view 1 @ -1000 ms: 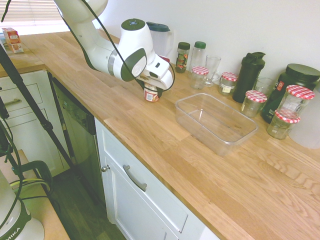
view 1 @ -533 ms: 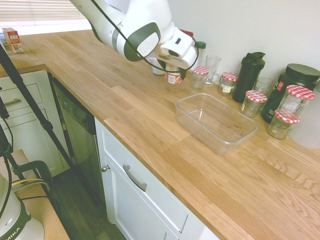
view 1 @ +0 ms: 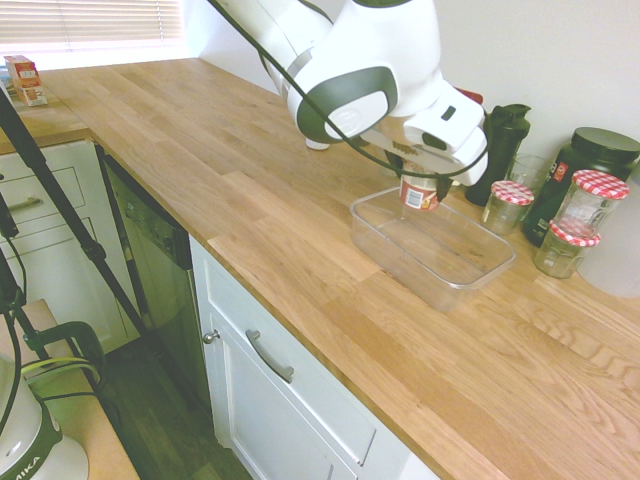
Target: Put the cereal into the container
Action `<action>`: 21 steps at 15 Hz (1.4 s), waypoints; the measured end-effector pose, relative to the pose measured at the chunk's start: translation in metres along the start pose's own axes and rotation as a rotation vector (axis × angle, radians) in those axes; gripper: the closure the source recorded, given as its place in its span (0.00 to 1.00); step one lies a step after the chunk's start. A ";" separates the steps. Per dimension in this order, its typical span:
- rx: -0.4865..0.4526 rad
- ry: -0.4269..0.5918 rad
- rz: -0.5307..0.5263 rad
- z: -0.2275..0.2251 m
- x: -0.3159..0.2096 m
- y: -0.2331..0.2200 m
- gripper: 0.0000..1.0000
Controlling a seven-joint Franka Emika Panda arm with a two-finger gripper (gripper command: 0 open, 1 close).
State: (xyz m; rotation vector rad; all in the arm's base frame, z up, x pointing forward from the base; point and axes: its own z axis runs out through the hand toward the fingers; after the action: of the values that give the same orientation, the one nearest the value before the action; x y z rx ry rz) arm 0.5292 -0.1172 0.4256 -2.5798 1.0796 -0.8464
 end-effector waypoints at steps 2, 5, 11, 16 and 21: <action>-0.020 -0.024 0.015 0.020 -0.001 0.008 1.00; -0.044 -0.061 0.033 0.051 -0.008 0.020 1.00; -0.049 -0.110 0.052 0.082 -0.015 0.018 0.00; -0.051 -0.117 0.058 0.083 -0.008 0.022 0.00; -0.056 -0.125 0.050 0.088 -0.010 0.025 0.00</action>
State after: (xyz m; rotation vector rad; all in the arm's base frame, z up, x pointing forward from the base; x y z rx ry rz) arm 0.5605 -0.1290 0.3403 -2.5996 1.1410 -0.6431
